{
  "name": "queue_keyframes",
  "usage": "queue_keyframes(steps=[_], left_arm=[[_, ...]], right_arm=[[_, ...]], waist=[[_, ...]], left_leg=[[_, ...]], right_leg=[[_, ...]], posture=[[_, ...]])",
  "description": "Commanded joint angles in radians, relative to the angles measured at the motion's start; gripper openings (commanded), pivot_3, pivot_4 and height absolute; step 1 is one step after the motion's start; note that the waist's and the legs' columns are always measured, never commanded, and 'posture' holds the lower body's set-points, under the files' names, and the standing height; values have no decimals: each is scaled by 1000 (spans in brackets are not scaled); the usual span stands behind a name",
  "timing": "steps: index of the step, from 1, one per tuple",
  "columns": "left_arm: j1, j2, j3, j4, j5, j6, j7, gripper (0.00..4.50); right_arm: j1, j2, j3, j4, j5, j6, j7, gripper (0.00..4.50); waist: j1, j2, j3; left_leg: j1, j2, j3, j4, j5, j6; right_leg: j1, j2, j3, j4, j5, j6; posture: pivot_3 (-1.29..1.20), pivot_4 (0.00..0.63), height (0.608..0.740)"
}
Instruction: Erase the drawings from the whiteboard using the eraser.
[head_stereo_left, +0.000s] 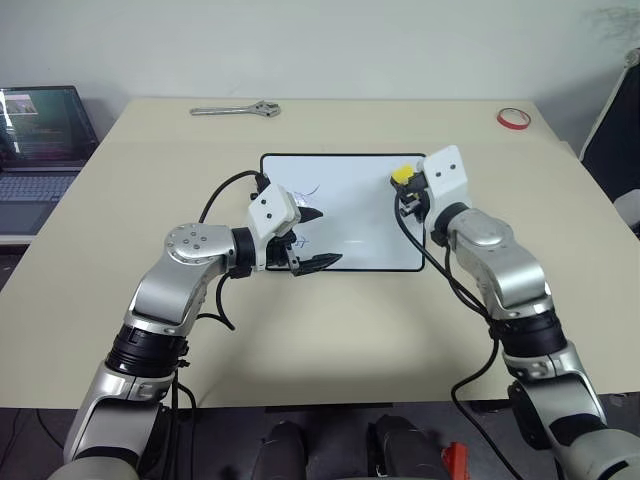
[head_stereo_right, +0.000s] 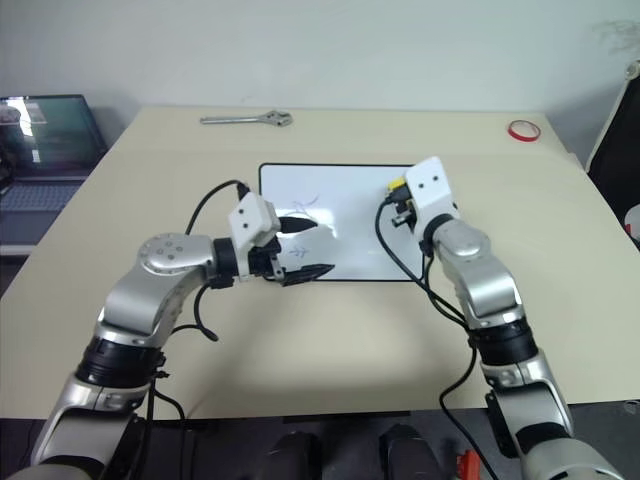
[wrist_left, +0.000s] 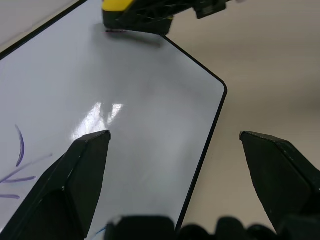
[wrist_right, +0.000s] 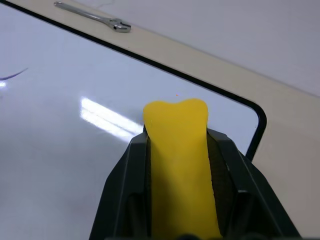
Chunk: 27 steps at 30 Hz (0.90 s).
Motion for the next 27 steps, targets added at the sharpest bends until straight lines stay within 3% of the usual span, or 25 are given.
queue_keyframes(steps=[1,12,19,27], left_arm=[[-3,7,10,-22,1,-10,-2,4500],[22,15,22,-34,5,-18,8,4500],[18,9,17,-27,6,-27,6,4500],[16,5,17,-21,5,-32,4,4500]], right_arm=[[-53,19,-6,78,-64,-108,-30,1144],[14,-21,42,92,-109,-40,127,1143],[-36,0,-19,137,-138,-89,40,1143],[-19,-27,2,143,-164,-62,85,1140]], waist=[[1,0,0],[-2,0,0],[-4,0,0],[-3,0,0]], left_leg=[[0,0,0,0,0,0],[2,0,0,3,0,0],[2,-1,-1,8,0,0],[2,-1,-1,8,0,0]], right_leg=[[0,0,0,0,0,0],[1,0,0,3,0,0],[1,0,0,9,0,0],[1,0,0,10,0,0]], posture=[[0,150,740],[0,150,740],[0,150,740],[0,150,740]])
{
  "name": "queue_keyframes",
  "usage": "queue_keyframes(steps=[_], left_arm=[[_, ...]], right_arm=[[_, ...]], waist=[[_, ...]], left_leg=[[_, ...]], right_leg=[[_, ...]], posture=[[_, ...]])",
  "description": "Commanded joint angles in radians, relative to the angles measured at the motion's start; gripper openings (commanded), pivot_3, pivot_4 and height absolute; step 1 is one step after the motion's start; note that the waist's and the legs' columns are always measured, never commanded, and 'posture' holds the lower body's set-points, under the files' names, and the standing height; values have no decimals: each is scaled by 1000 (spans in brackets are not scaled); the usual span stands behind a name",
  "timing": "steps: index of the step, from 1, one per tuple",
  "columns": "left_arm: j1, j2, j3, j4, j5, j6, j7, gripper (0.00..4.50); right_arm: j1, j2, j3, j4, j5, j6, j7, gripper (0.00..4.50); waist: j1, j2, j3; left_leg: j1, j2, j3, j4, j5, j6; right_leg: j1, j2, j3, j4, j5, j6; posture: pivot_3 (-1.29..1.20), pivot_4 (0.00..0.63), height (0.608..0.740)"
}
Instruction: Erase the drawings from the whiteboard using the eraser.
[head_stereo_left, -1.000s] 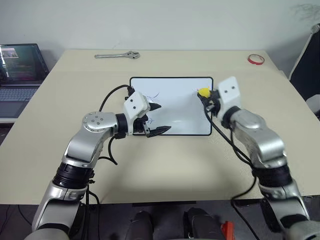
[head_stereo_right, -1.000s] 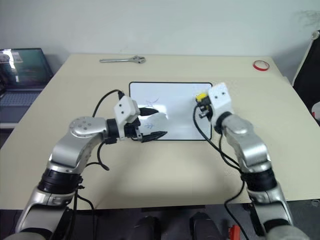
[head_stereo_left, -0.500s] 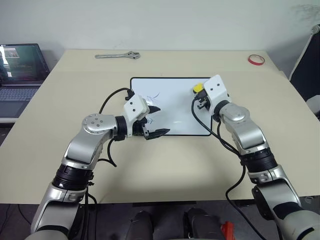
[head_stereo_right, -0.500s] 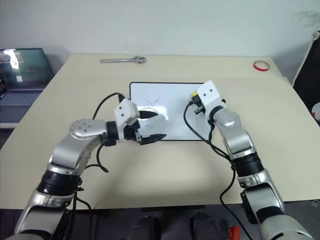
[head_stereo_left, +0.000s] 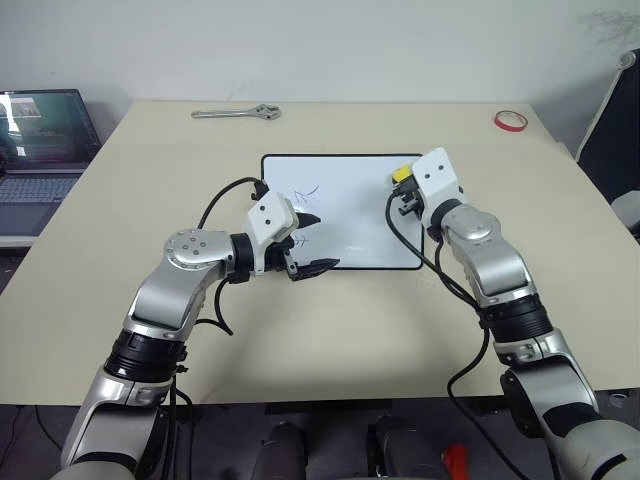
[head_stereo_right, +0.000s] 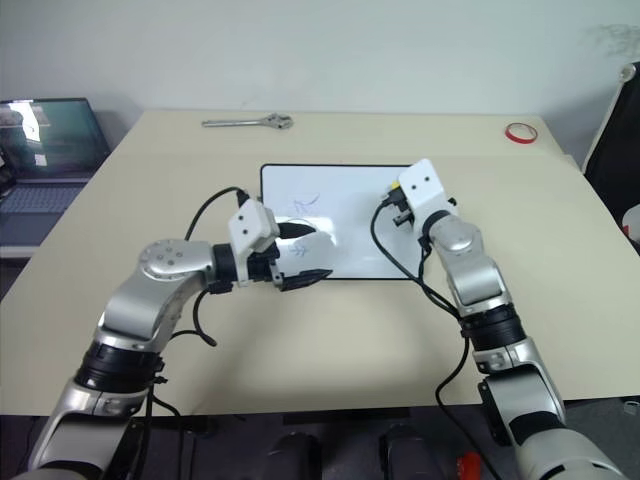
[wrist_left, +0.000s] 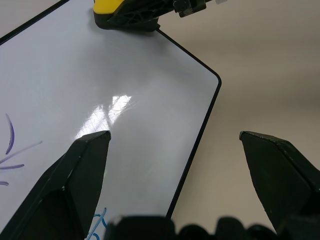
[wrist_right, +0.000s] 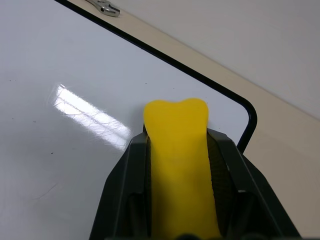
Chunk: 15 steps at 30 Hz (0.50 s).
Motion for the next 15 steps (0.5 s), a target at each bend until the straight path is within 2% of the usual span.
queue_keyframes(steps=[1,10,15], left_arm=[[-13,1,16,-19,1,-22,4,4500],[-52,-22,36,18,-6,-24,29,4500],[-52,-21,35,14,-8,-18,27,4500]], right_arm=[[23,-38,-13,-14,-14,45,36,1140],[54,-72,-20,-80,1,108,113,1128],[-5,-40,-45,-25,-22,36,39,1126]], waist=[[1,0,0],[2,0,0],[0,0,0]], left_leg=[[0,0,0,0,0,0],[1,0,0,0,0,0],[1,0,0,0,0,0]], right_leg=[[0,0,0,0,0,0],[0,0,0,0,0,0],[0,0,0,0,0,0]], posture=[[0,150,740],[0,150,740],[0,150,740]])
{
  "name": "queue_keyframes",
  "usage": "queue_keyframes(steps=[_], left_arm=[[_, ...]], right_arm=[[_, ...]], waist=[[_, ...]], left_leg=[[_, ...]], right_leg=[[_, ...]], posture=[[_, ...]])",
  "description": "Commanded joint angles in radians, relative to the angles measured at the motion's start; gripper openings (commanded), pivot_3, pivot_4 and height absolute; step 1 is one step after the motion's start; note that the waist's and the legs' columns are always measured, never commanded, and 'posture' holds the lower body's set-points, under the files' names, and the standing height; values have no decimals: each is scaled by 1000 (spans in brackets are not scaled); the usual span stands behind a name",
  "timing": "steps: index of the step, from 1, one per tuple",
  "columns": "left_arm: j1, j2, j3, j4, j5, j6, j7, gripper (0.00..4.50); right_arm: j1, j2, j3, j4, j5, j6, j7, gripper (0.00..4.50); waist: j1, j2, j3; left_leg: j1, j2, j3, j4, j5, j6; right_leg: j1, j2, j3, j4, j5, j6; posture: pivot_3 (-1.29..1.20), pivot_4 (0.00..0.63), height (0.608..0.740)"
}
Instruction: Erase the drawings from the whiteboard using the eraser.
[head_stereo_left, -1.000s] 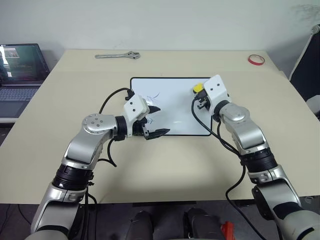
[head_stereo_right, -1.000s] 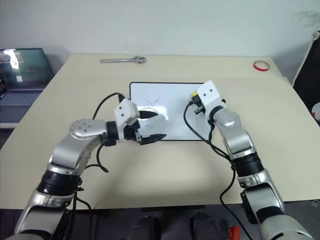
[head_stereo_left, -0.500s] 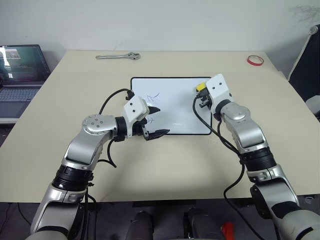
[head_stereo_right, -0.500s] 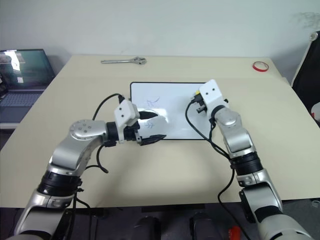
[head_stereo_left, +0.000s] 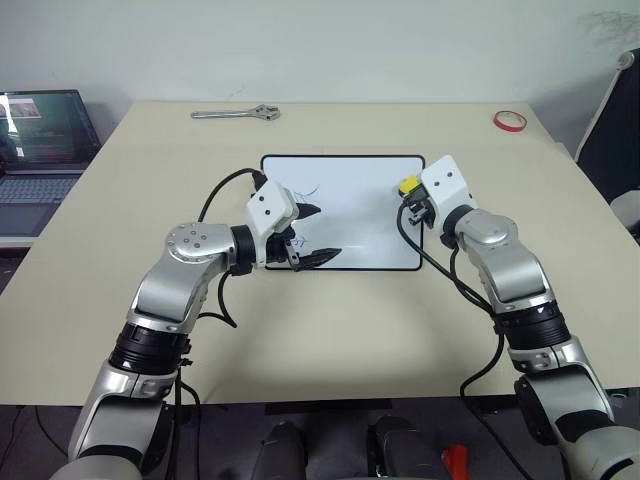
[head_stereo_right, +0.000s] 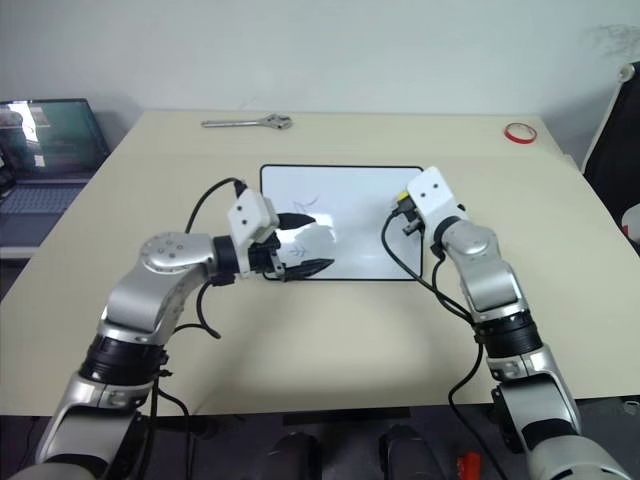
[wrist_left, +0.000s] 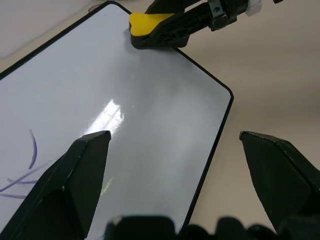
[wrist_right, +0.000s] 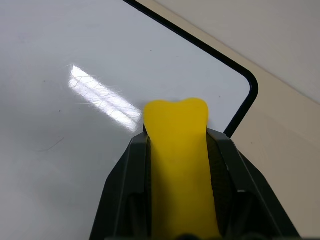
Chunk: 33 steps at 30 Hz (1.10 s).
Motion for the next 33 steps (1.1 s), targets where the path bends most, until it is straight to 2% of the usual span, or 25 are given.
queue_keyframes(steps=[1,7,16,21,27,31,33], left_arm=[[-12,-1,22,-19,-7,-10,5,4500],[-1,2,21,-37,-9,-2,8,4500],[4,6,26,-43,-10,3,10,4500],[-1,3,22,-38,-10,2,8,4500],[33,22,52,-50,-20,24,18,4500],[104,46,146,-86,-58,60,56,4500],[152,61,198,-110,-60,69,92,4500]], right_arm=[[-51,22,-43,61,-24,-45,-73,1126],[-45,18,-32,106,-18,-40,-58,1125],[92,-21,-15,-55,17,89,56,1123],[110,-15,-2,-103,14,125,79,1123],[74,41,-108,-223,87,144,48,1123],[128,-6,-150,-389,172,113,131,1123],[207,-27,-186,-497,253,124,192,1122]], waist=[[-1,0,0],[-1,0,0],[0,0,0],[-3,0,0],[-4,0,0],[-2,1,1],[0,1,1]], left_leg=[[0,0,0,0,0,0],[0,0,0,0,0,0],[0,0,-1,0,0,0],[1,0,0,0,0,0],[0,0,1,0,0,0],[-3,1,0,-3,0,0],[-3,2,-1,-4,0,0]], right_leg=[[0,0,0,0,0,0],[0,0,0,0,0,0],[1,0,0,0,0,0],[1,0,0,0,0,0],[0,1,1,0,0,0],[-2,0,0,-3,0,0],[-2,0,0,-6,0,0]], posture=[[0,150,740],[0,150,740],[0,150,740],[0,150,740],[0,150,740],[0,150,740],[0,150,740]])
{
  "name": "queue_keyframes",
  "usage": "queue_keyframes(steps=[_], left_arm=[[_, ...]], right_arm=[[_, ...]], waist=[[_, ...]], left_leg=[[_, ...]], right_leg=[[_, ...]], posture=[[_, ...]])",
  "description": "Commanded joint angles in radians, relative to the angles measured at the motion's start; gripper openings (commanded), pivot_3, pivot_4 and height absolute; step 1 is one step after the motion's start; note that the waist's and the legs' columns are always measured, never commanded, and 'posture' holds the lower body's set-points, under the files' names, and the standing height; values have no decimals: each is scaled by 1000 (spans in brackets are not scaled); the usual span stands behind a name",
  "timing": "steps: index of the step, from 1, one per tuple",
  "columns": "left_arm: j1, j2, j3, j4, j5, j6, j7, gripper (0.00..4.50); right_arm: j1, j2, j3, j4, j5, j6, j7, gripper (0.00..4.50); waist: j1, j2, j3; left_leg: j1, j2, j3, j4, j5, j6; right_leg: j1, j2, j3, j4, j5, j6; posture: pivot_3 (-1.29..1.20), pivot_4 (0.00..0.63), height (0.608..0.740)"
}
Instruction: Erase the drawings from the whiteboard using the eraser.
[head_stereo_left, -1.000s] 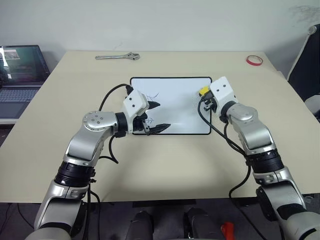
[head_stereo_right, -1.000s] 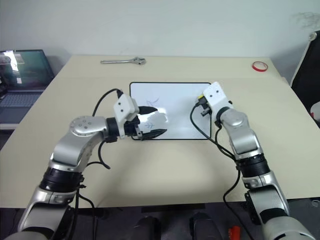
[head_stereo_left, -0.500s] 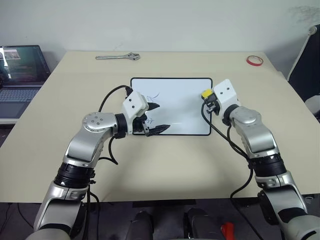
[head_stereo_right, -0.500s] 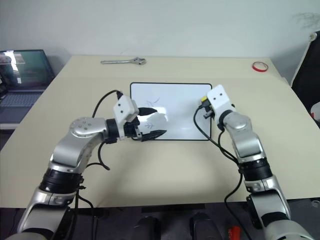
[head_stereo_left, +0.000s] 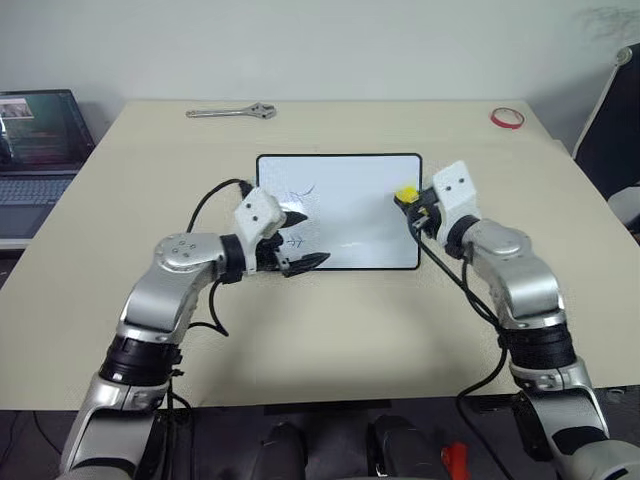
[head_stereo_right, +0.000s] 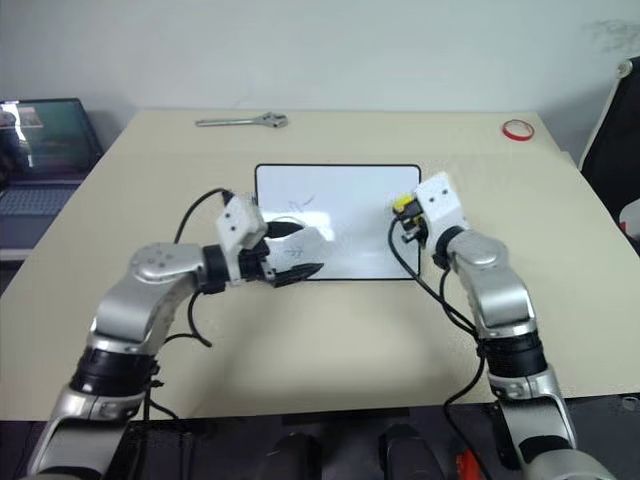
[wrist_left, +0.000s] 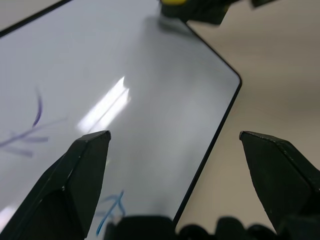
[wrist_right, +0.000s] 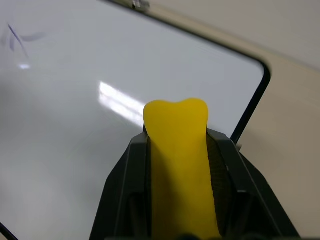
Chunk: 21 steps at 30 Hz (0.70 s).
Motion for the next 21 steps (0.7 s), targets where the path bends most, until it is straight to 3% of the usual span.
queue_keyframes(steps=[1,7,11,16,21], left_arm=[[59,27,120,-91,-28,15,65,4500],[242,5,288,-207,-72,25,166,4500],[394,-25,364,-242,-87,5,205,4500],[511,-58,384,-238,-79,-60,215,4500],[501,-69,381,-222,-88,-85,241,4500]], right_arm=[[115,-40,-69,-205,128,-14,100,1122],[325,-57,-143,-375,272,-27,148,1122],[415,-27,-126,-391,271,-107,127,1122],[488,-20,-80,-335,239,-207,130,1122],[499,-39,-41,-293,210,-293,147,1122]], waist=[[3,0,0],[7,0,0],[5,0,0],[7,0,0],[12,-1,0]], left_leg=[[0,0,-1,-1,0,0],[-1,2,-1,-2,-2,3],[3,1,-1,-2,-2,3],[3,1,-1,-1,-2,3],[3,1,-1,-1,-2,3]], right_leg=[[0,0,-1,-2,0,0],[2,-3,0,-5,0,0],[4,-3,0,-4,0,0],[5,-3,0,-5,0,0],[5,-2,-1,-5,0,0]], posture=[[0,150,740],[0,150,740],[0,150,740],[0,150,740],[0,150,740]])
